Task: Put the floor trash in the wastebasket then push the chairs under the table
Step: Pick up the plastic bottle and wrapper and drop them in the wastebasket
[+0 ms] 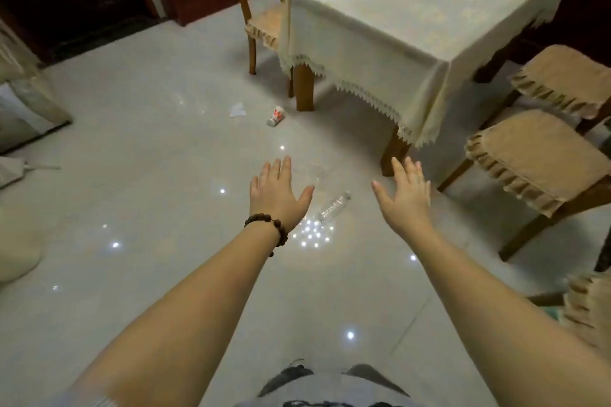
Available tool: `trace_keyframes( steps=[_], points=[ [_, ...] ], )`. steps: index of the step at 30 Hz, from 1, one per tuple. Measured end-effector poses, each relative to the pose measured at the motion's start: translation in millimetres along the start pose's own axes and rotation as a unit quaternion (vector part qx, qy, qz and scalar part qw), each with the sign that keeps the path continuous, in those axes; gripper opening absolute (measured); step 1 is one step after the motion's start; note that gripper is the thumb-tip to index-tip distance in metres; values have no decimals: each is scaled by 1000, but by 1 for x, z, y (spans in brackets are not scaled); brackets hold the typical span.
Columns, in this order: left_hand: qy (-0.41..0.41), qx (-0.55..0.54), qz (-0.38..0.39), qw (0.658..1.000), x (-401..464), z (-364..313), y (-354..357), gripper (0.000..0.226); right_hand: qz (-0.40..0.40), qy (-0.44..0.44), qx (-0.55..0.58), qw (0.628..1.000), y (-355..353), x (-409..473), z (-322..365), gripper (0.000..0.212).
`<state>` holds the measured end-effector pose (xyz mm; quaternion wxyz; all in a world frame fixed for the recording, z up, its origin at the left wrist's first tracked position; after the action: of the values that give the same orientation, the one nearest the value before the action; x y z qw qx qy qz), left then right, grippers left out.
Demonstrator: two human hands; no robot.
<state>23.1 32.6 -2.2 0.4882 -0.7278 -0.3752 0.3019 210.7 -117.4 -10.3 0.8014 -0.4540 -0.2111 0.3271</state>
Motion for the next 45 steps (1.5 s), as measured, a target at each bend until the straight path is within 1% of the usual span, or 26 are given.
trace_keyframes(
  steps=[4,12,17,23,27,33,38,41,45],
  points=[
    [-6,10,16,1000,11,27,9,75,5,44,-21,999,24,-1,-2,67],
    [-13,13,29,999,78,53,22,74,19,66,-27,997,64,51,2,66],
    [1,21,45,999,161,52,37,74,19,91,-19,995,91,116,-6,65],
    [3,22,83,996,297,38,48,74,6,164,7,986,114,216,-22,64],
    [2,22,104,994,369,26,53,73,10,202,19,979,124,269,-23,64],
    [38,30,134,990,440,9,66,74,4,237,27,971,138,324,-24,64],
    [53,26,168,984,500,5,87,74,-4,284,37,958,166,356,-21,64],
    [80,41,189,978,537,7,101,73,-12,324,50,945,188,371,-16,63],
    [142,63,225,962,592,16,121,72,-29,391,57,918,223,387,-4,63]
  ],
)
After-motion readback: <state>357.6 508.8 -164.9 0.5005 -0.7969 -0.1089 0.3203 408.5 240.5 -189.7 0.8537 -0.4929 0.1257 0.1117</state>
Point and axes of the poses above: each hand's wrist, its own x-axis towards the middle knuckle, its own y-axis out of the palm, z = x × y, the point moved 4 cm from there along x, towards the middle knuckle, and after that the axes turned 3 degrees about -y, right-handed, at the moved point
